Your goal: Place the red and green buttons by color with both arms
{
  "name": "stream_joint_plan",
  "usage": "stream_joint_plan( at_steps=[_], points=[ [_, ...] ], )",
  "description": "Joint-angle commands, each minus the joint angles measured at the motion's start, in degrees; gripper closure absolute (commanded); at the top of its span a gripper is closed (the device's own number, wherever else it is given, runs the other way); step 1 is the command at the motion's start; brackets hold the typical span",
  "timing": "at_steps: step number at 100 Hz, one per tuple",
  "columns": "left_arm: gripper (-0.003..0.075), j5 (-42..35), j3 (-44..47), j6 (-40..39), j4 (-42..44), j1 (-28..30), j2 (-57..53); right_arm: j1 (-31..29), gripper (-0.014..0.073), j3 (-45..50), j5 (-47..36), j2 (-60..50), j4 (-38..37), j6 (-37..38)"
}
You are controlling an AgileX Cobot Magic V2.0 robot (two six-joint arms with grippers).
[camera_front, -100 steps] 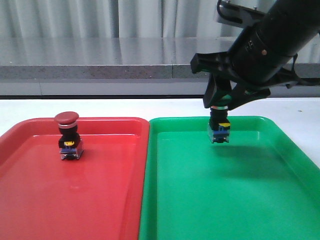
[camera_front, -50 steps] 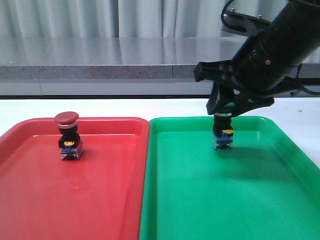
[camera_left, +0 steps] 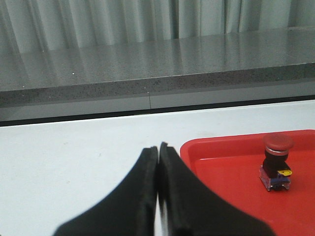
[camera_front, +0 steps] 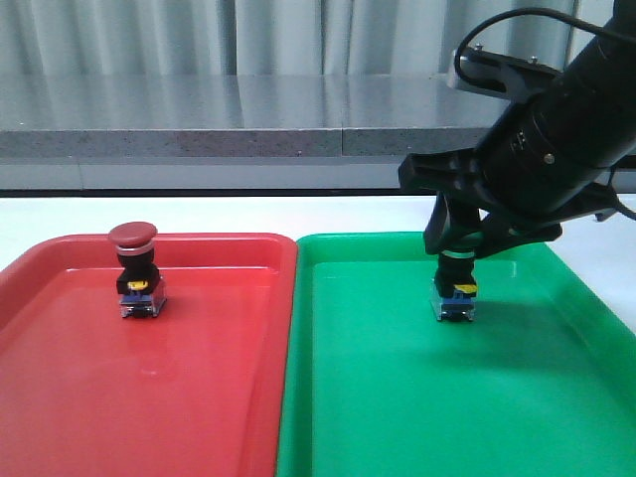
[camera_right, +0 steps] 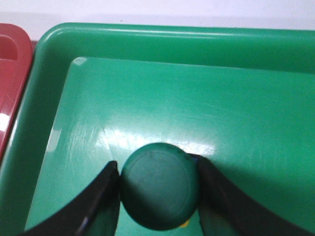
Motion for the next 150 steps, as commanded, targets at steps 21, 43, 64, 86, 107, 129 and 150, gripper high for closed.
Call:
stream_joint_plan(
  at_steps=[21,43,64,86,107,129,150],
  points=[
    [0.0739,-4.80,1.37,-0.07,-0.50,0.04,-1.80,-0.13,0.0240,-0.57,-2.34,-2.33,0.68,-0.51],
    [0.0739,-4.80,1.37,-0.07,-0.50,0.04,-1.80,-0.13,-0.0004,-0.57,-2.34,-2.33,1.11,-0.51],
    [0.0739,-4.80,1.37,-0.07,-0.50,0.04,-1.80,-0.13,-0.0025,-1.35,-2.54,-2.78,1.11,-0.51],
    [0.0739,-4.80,1.37,-0.07,-0.50,0.04,-1.80,-0.18,-0.0025,-3.92,-2.01,-6.45,1.00,-0.56],
    [0.0739,-4.80,1.37,-0.07,-0.50,0.04,-1.80,-0.46,-0.0020,-4.75,-3.18,-14.95,-3.20,-1.13],
    [0.0739,-4.80,1.37,-0.07,-0.50,0.04,-1.80,-4.25,-0.0020,-4.75,0.03,-26.02,-9.81,-1.13],
    [0.0739,-4.80,1.37,-0.07,-0.50,0.04,-1.80,-8.79,-0.0020,-2.19,5.49,-37.78,-15.48,-1.13]
  ],
)
